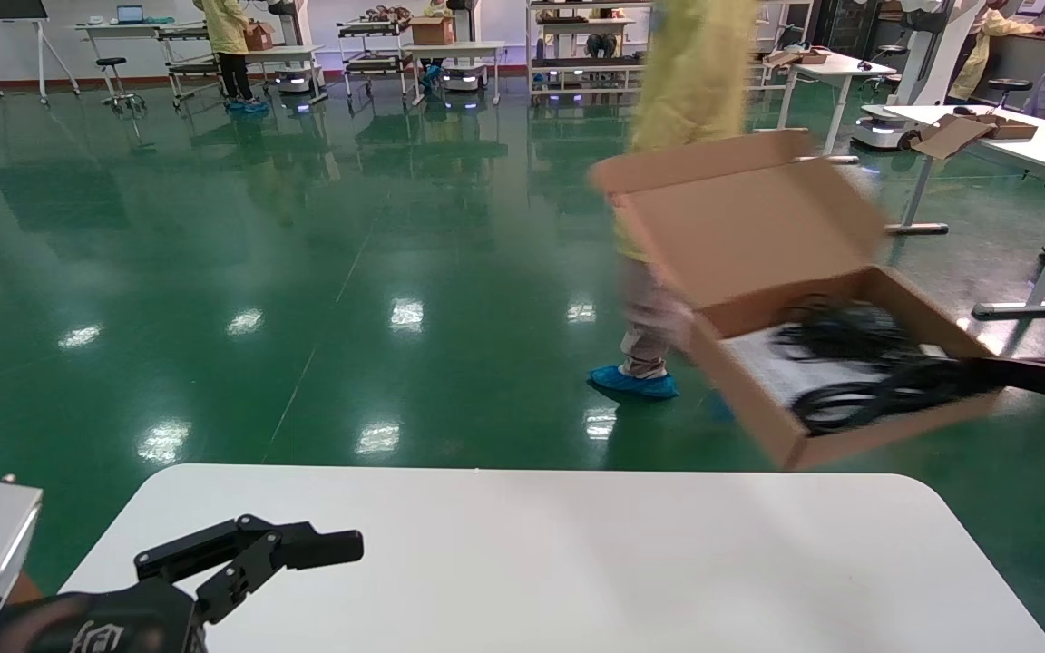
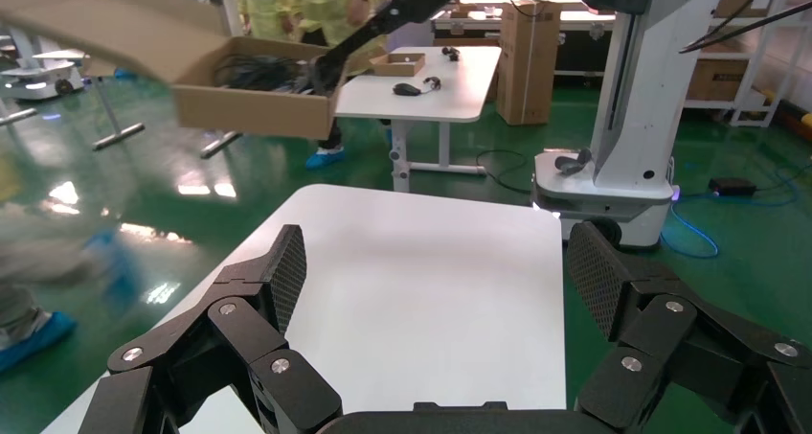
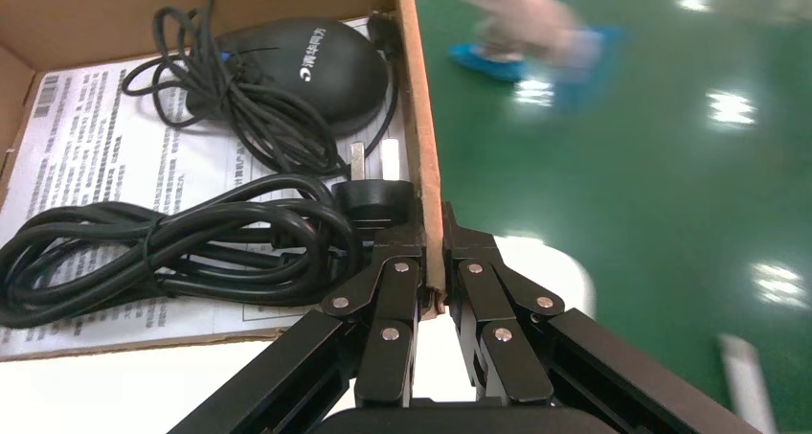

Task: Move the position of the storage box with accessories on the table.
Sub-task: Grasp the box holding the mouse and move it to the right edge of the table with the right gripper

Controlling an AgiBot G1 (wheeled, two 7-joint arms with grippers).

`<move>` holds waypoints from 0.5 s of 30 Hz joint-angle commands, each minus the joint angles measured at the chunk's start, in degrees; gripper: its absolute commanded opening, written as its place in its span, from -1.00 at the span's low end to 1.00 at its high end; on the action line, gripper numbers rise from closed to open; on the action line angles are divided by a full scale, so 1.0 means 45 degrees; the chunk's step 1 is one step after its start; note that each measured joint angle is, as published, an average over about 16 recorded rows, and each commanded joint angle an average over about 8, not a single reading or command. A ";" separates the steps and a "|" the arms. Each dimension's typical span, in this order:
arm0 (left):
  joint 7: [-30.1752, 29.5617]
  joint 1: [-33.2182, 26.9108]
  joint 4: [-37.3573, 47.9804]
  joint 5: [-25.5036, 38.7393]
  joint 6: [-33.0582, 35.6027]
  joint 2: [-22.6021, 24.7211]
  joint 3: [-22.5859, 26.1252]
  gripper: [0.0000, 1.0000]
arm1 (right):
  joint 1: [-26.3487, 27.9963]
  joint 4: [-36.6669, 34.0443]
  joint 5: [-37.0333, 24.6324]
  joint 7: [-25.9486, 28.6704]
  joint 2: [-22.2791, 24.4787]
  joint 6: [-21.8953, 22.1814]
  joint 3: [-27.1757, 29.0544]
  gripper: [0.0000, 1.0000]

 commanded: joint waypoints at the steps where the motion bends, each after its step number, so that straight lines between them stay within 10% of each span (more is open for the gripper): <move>1: 0.0000 0.0000 0.0000 0.0000 0.0000 0.0000 0.0000 1.00 | 0.0201 -0.0148 -0.0099 -0.0195 0.0413 0.0051 -0.0059 -1.00; 15: 0.0000 0.0000 0.0000 0.0000 0.0000 0.0000 0.0000 1.00 | -0.1490 -0.0945 0.0180 -0.0867 0.1357 0.2392 0.0143 -1.00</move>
